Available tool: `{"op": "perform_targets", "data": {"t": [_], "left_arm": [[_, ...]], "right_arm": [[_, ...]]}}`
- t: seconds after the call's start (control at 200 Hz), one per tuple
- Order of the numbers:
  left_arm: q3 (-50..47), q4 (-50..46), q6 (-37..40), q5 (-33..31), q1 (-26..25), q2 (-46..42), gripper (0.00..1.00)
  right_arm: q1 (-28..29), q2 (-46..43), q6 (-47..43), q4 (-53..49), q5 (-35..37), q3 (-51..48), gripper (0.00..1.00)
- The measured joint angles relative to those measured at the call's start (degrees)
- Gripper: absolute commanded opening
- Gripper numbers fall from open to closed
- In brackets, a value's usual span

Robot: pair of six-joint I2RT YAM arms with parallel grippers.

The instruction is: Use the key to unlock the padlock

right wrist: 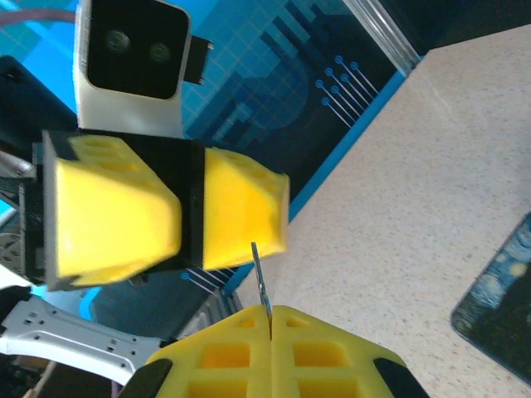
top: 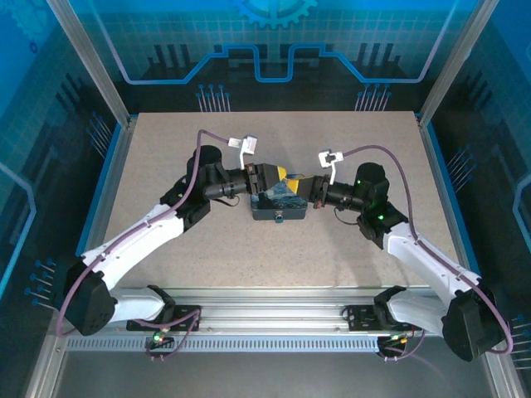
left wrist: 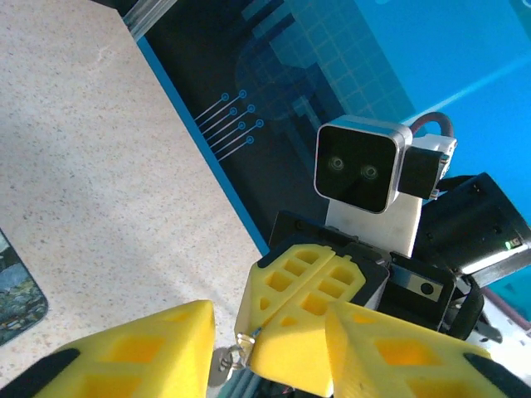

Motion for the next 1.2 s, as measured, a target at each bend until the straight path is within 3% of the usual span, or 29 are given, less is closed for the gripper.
{"op": "perform_targets", "data": {"t": [0.22,0.575,0.966,1.201], "left_arm": [[-0.2,-4.2,-0.4,-3.3,0.9,-1.8,0.64],[-0.2,-14.5,-2.0,-9.2,2.2,-2.3,0.66],[2.0,-17.2,-7.1,-9.5,2.7,-1.9,0.68],[4.2,-16.1,-11.6,-7.6,2.7,0.3,0.69]], "right_arm": [[1.1,-1.2,-9.0,-13.4,7.1,3.3,0.00],[8.6,-1.0,-26.0,-30.7,29.7,12.9,0.00],[14.0,0.7,-40.7,-33.1,48.0,15.1,0.00],[20.1,0.7,-50.1,-28.0,57.0,15.0,0.00]]}}
